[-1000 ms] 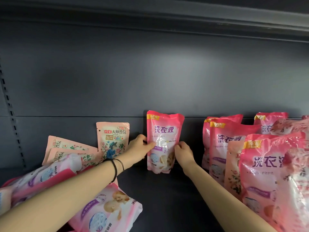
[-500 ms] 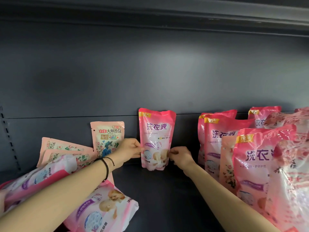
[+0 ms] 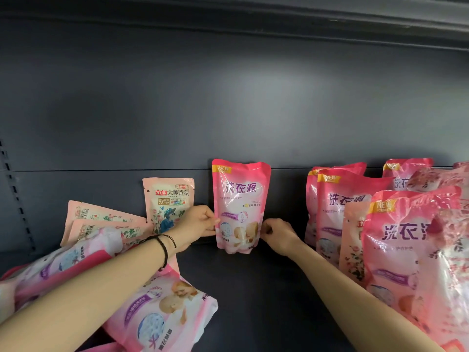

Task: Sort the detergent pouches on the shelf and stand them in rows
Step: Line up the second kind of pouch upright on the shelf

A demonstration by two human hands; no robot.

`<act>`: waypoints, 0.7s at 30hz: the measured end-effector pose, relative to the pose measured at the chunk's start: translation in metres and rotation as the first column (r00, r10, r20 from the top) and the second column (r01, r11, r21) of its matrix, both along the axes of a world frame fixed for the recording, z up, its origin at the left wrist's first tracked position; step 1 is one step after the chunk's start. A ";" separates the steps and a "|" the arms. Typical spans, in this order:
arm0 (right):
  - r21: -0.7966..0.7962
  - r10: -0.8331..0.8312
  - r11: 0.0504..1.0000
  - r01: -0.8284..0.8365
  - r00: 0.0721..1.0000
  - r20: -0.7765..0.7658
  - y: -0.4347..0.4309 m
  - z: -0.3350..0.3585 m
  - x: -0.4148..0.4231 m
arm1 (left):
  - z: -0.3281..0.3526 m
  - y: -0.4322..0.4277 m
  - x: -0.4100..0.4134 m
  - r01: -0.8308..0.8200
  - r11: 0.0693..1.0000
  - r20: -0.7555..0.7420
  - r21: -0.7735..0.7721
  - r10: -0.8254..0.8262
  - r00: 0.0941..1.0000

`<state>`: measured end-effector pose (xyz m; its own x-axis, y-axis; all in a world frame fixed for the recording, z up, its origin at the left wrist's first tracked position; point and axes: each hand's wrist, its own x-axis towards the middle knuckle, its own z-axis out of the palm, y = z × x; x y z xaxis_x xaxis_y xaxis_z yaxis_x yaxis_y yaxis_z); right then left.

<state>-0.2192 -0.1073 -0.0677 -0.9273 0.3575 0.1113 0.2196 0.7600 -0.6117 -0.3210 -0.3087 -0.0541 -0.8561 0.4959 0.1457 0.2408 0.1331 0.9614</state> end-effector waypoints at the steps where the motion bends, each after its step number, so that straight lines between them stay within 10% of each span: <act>1: -0.008 0.011 1.000 -0.011 1.000 0.025 0.000 -0.002 0.001 | 0.000 0.000 0.000 0.006 1.000 -0.008 -0.008 -0.006 1.000; 21: 0.218 0.048 0.976 -0.027 0.995 -0.093 0.017 -0.018 0.005 | -0.005 -0.006 0.000 0.058 0.995 -0.167 -0.083 -0.071 0.983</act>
